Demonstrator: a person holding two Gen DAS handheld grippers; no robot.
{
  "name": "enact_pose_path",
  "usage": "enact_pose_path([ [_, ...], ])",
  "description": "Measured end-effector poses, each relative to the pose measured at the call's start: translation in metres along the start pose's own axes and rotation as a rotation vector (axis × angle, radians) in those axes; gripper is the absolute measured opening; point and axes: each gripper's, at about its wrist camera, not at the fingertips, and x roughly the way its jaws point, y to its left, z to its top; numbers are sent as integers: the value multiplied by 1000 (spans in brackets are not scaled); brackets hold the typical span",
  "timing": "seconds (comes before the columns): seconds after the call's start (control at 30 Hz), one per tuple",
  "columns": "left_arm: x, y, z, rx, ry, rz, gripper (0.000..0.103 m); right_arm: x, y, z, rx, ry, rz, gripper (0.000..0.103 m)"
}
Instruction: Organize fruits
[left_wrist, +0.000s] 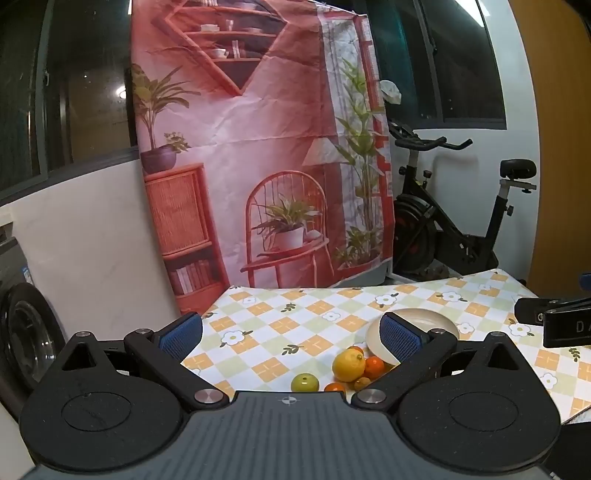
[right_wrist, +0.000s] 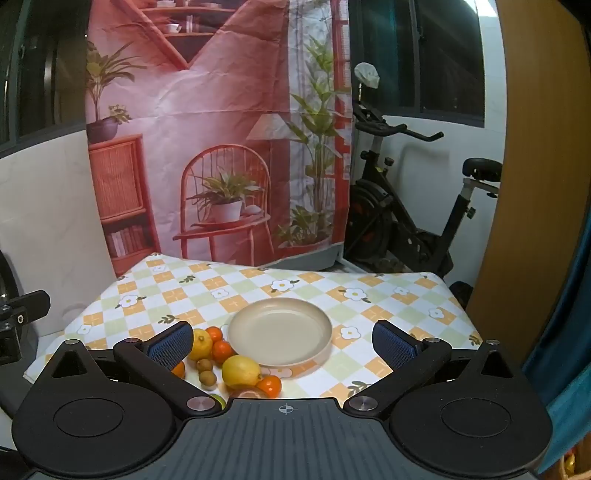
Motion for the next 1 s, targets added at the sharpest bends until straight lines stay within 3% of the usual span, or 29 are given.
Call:
enact_pose_path([
  [1.0, -1, 0, -2, -12, -13, -14, 103, -1, -2, -2, 6, -2, -6, 103],
])
